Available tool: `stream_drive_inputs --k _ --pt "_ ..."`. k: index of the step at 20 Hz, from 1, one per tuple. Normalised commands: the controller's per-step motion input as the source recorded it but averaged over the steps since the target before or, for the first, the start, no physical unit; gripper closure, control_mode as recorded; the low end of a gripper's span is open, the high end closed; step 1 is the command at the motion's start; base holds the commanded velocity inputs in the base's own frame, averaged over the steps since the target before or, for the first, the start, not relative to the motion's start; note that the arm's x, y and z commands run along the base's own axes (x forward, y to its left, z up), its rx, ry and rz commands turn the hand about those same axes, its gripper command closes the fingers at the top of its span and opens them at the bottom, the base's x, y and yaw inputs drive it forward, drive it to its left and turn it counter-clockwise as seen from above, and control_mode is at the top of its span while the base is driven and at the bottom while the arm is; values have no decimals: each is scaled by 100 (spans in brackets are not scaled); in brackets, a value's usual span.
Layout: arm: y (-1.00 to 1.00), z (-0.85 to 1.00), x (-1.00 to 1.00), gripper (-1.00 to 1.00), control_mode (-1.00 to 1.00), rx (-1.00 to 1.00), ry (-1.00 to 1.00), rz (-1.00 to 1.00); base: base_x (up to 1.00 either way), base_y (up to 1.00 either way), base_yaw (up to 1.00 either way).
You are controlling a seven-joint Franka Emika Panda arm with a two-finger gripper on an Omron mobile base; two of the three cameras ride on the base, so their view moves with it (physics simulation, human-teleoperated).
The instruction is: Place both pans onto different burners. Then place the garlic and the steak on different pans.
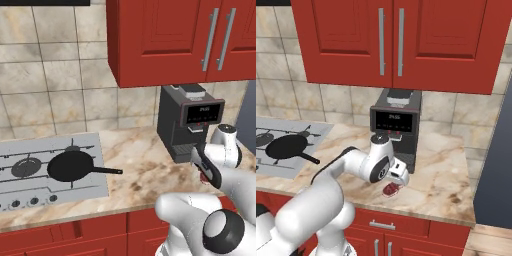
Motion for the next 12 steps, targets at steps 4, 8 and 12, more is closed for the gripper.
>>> stream_drive_inputs --k 4,8,12 --pt "0 -38 17 -100 -100 0 -1 0 0 0 0" --pt "-9 -28 3 -100 -100 0 0 0 0 0 0" --pt "-12 -23 0 -100 -100 0 0 0 0 0 0"
